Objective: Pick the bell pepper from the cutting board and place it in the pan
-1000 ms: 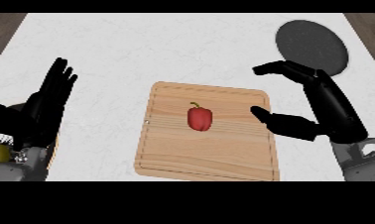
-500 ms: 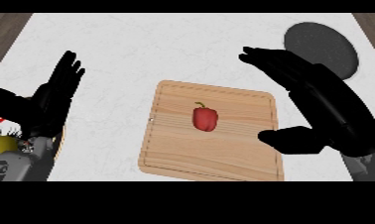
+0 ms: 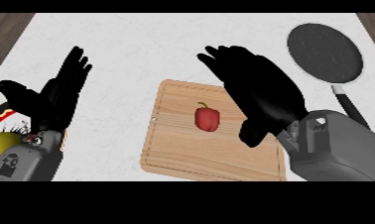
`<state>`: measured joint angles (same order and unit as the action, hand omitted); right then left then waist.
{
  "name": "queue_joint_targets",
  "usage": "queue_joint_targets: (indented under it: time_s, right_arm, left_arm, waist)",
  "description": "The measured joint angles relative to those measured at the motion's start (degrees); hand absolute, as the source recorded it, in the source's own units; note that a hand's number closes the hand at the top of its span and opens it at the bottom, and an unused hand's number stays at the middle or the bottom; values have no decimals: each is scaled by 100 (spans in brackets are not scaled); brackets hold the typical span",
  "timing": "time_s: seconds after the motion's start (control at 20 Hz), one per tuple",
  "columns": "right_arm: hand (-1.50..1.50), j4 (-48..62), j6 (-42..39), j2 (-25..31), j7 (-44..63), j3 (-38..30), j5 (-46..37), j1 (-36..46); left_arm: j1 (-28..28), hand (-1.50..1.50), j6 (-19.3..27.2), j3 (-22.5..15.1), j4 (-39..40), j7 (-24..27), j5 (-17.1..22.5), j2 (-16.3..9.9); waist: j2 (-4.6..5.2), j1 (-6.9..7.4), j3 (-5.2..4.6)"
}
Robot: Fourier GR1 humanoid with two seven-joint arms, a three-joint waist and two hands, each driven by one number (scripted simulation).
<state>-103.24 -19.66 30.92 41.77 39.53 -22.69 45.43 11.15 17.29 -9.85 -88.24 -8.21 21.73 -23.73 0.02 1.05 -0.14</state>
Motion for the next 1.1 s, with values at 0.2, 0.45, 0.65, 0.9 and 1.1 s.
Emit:
queue_joint_targets:
  time_s: [0.2, 0.45, 0.65, 0.9, 1.1]
  right_arm:
    - [-150, 448, -860, -385, 588, 286, 335, 212]
    - [-150, 855, -1426, -903, 901, 458, 584, 382]
    - [-150, 787, -1677, -1137, 1078, 614, 592, 409]
    - [-150, 700, -1854, -1181, 1238, 1001, 258, 456]
    - [-150, 806, -1953, -1386, 1327, 1092, -21, 491]
  left_arm:
    - [-29, 0, -21, 17, 17, 54, -46, 35]
    - [-133, 0, -92, 83, -96, -7, -60, 19]
    - [-84, 0, -99, 126, -40, -35, -117, 80]
    - [-153, 0, -99, 156, -48, -19, -177, 122]
    - [-205, 0, -125, 159, -49, 23, -241, 193]
  waist:
    - [-4, -9, -1]
    - [-12, -33, 4]
    - [-20, -86, 6]
    - [-33, -108, 7]
    - [-28, -106, 8]
